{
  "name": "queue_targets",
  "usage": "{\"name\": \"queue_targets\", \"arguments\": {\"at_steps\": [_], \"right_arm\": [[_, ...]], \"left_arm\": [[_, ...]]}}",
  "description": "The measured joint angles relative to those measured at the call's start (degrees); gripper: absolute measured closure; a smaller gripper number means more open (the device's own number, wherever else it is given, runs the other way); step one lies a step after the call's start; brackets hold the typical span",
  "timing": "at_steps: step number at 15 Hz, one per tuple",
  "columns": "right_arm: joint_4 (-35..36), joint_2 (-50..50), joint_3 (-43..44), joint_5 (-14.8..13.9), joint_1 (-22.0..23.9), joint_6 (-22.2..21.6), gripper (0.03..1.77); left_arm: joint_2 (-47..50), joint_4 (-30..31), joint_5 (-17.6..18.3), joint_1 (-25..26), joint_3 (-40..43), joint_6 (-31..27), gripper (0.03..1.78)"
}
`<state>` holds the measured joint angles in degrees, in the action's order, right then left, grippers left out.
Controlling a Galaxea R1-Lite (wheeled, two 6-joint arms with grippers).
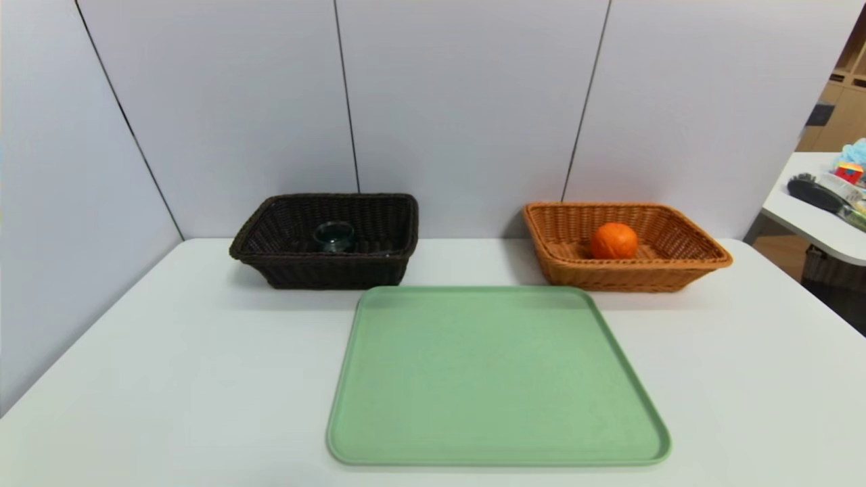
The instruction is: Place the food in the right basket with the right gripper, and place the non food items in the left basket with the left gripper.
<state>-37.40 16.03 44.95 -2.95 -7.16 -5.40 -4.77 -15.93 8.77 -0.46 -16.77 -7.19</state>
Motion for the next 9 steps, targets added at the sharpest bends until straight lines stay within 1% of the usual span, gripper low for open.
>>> {"name": "queue_targets", "arguments": {"at_steps": [2, 3, 5, 6, 7, 8, 9], "right_arm": [[4.50, -0.18, -1.32, -0.88, 0.02, 0.02, 0.10], [6.10, -0.21, -1.40, -2.08, 0.02, 0.23, 0.10], [6.25, -0.22, -0.38, -3.19, 0.49, 0.20, 0.10], [6.23, -0.33, 0.15, -3.13, 2.08, 0.23, 0.10], [6.25, -0.71, 0.45, -2.45, 4.21, 0.69, 0.10], [6.29, -1.40, 0.45, -0.84, 6.11, 1.82, 0.10], [6.34, -2.34, 0.00, 1.30, 7.06, 3.19, 0.10]], "left_arm": [[1.52, 0.01, 0.13, 0.06, 0.63, -0.05, 0.12], [1.99, 0.01, 0.18, 0.05, 0.79, -0.07, 0.12], [2.57, 0.11, 0.24, 0.02, 0.79, -0.13, 0.12], [2.77, 0.12, 0.24, 0.00, 0.77, -0.11, 0.12], [2.93, 0.12, 0.24, 0.02, 0.77, -0.11, 0.12], [3.04, 0.11, 0.24, 0.02, 0.77, -0.13, 0.12], [3.10, 0.20, 0.18, 0.02, 0.77, -0.11, 0.12]]}}
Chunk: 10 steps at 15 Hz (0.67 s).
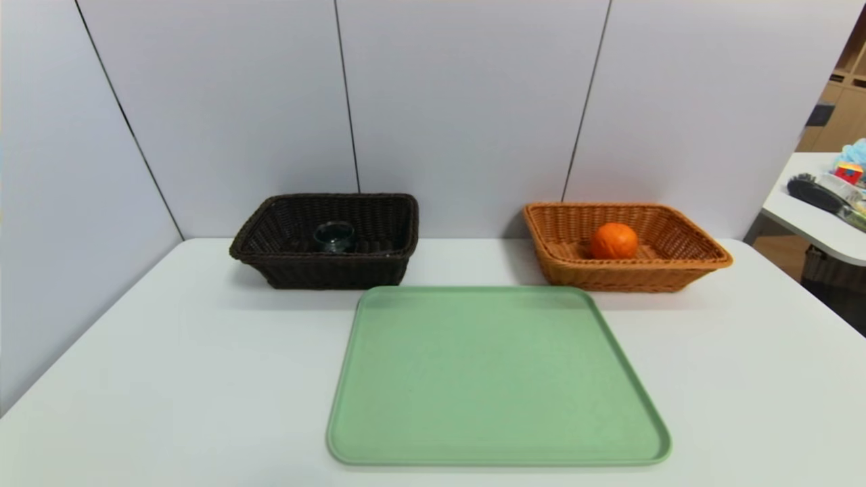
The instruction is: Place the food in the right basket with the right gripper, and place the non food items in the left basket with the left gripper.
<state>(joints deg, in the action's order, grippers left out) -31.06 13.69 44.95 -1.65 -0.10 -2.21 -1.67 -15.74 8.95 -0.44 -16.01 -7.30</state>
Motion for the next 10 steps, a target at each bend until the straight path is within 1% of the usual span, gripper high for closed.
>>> {"name": "queue_targets", "arguments": {"at_steps": [1, 2, 4, 6, 8, 10], "right_arm": [[0.26, -1.10, -0.82, 1.29, 0.45, 0.59, 0.10], [0.69, -2.12, -1.79, 1.43, 0.56, 0.69, 0.10], [3.80, -4.29, -4.82, 1.10, 0.56, 0.69, 0.10], [9.35, -6.34, -9.07, 0.20, 0.50, 0.83, 0.10], [13.90, -8.22, -13.08, -0.63, 0.40, 0.87, 0.10], [16.35, -10.47, -17.38, -0.72, 0.39, 0.94, 0.10]], "left_arm": [[0.07, 0.85, 0.00, 0.00, 0.02, 0.04, 0.12], [0.20, 1.85, 0.00, 0.04, 0.13, 0.04, 0.12], [0.85, 2.23, 0.02, 0.04, 0.33, 0.04, 0.12], [1.40, 2.90, -0.33, 0.00, 1.07, 0.11, 0.12], [1.57, 5.02, -0.38, 0.00, 2.40, 0.00, 0.12], [1.62, 7.51, -0.41, 0.00, 4.07, -0.02, 0.12]]}}
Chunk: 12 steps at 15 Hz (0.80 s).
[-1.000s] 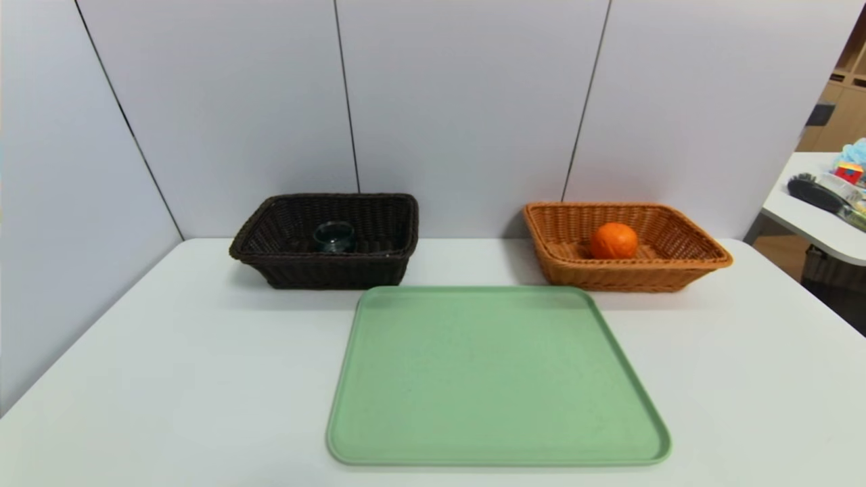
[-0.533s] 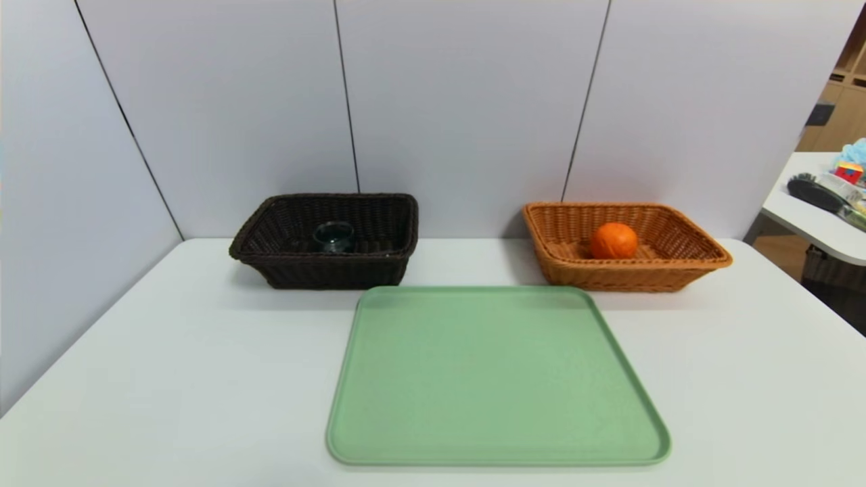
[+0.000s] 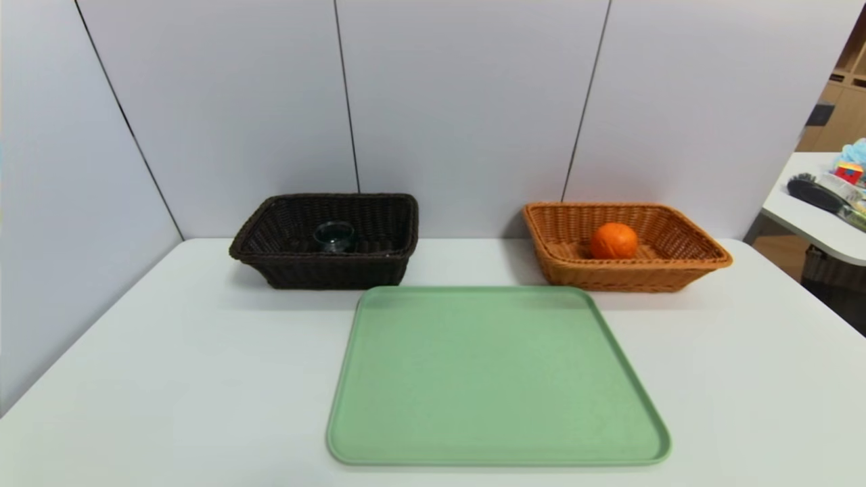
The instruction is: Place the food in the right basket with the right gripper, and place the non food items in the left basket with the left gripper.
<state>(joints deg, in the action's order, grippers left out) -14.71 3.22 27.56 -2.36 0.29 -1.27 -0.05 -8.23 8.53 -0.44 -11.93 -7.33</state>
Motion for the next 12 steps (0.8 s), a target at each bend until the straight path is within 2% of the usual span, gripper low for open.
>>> {"name": "queue_targets", "arguments": {"at_steps": [4, 8, 10, 12], "right_arm": [[7.33, -2.60, -10.70, -1.84, -0.05, 1.48, 0.10], [14.67, -3.22, -21.24, -2.97, -0.02, 4.07, 0.10], [15.02, -3.27, -24.23, -2.18, -0.02, 5.03, 0.10], [14.47, -3.27, -25.26, 0.85, -0.02, 5.10, 0.10]], "left_arm": [[0.02, 3.55, -0.20, 0.00, 4.23, 0.05, 0.12], [0.02, 10.34, -0.82, 0.00, 9.48, 0.02, 0.12], [0.02, 10.13, -1.45, 0.00, 10.14, 0.09, 0.12], [0.02, 8.58, -2.06, 0.02, 10.18, 0.26, 0.12]]}}
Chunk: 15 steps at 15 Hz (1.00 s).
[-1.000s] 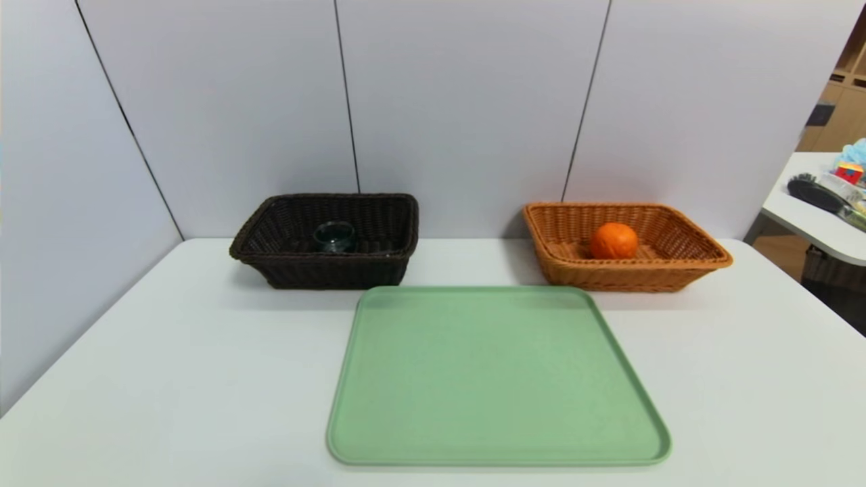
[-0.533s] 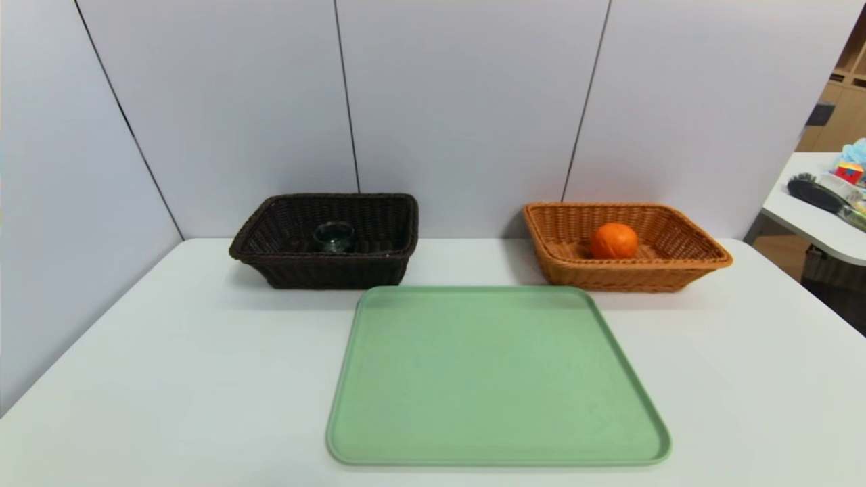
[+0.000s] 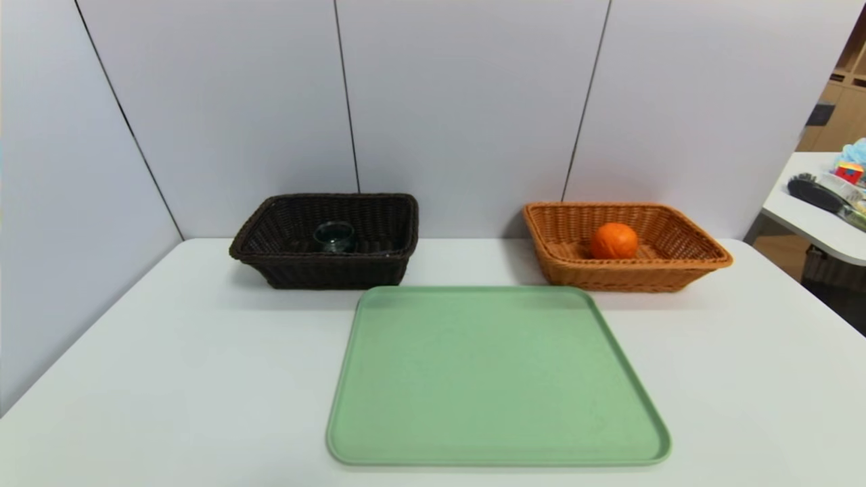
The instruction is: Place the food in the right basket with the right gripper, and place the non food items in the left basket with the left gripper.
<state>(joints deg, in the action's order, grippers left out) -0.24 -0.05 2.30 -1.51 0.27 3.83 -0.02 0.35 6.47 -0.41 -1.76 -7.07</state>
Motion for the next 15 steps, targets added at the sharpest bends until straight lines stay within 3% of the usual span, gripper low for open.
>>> {"name": "queue_targets", "arguments": {"at_steps": [3, 5, 15], "right_arm": [[-0.16, -0.02, -1.71, 3.22, -0.09, 0.16, 0.10], [0.46, -0.02, -2.01, 3.29, -0.09, 0.00, 0.10], [0.51, -0.02, -2.28, 2.85, -0.09, -0.37, 0.10]], "left_arm": [[0.00, -0.20, -1.77, 0.06, 0.02, 0.22, 0.12], [0.00, -0.20, -4.22, 0.09, 1.29, 0.11, 0.12], [0.00, -0.22, -4.88, 0.06, 1.76, 3.94, 0.12]]}}
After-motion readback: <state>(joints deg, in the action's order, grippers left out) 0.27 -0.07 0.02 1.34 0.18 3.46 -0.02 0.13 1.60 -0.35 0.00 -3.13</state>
